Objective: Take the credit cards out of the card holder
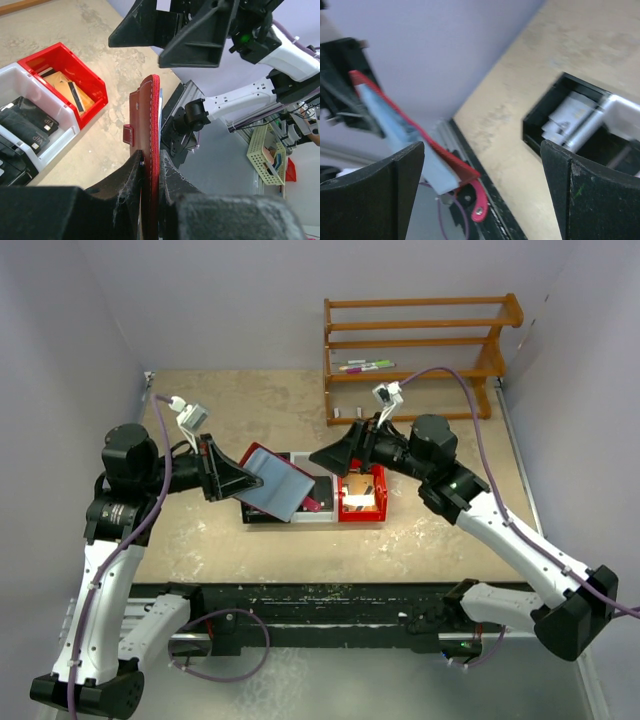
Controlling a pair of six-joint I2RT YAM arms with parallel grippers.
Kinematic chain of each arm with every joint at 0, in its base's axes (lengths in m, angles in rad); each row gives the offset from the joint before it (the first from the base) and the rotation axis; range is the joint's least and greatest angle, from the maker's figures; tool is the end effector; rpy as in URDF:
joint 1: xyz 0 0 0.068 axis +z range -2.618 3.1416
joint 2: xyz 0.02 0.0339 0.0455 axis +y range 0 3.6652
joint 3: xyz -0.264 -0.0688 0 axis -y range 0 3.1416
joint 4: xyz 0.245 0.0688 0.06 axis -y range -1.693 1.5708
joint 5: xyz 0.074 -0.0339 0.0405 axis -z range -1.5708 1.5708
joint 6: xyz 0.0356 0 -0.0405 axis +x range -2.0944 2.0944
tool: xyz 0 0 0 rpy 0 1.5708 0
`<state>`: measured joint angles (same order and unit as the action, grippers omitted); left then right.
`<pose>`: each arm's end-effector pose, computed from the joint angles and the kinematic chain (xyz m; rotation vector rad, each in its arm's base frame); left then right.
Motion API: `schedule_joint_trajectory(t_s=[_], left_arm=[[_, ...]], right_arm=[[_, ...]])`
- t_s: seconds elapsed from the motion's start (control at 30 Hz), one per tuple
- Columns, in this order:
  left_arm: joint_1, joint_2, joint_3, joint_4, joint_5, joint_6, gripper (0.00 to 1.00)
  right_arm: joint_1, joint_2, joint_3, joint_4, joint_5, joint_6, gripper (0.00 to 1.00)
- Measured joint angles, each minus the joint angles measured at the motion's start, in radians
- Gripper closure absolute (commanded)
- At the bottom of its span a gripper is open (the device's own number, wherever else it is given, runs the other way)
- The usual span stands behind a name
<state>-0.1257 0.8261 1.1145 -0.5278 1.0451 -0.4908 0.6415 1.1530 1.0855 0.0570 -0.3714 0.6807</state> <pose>0.1431 -0.0491 0.4130 0.4558 1.8449 -1.3627 0.2074 0.1710 0.3970 -0.2853 1.7216 1.2968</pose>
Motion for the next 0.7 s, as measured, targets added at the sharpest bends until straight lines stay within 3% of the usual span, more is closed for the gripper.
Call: schedule_joint_trajectory(t_s=[0.23, 0.33, 0.53, 0.7], left_arm=[[0.000, -0.002, -0.007, 0.061, 0.040, -0.070, 1.00], [0.000, -0.001, -0.018, 0.092, 0.067, -0.109, 1.00], [0.000, 0.000, -0.026, 0.130, 0.108, -0.172, 1.00], [0.000, -0.001, -0.026, 0.130, 0.108, -0.172, 1.00]], right_arm=[[0.042, -0.013, -0.156, 0.360, -0.173, 0.146, 0.00], [0.084, 0.013, -0.161, 0.441, -0.229, 0.170, 0.07], [0.140, 0.047, -0.179, 0.613, -0.327, 0.233, 0.31], [0.163, 0.092, -0.187, 0.689, -0.353, 0.293, 0.61]])
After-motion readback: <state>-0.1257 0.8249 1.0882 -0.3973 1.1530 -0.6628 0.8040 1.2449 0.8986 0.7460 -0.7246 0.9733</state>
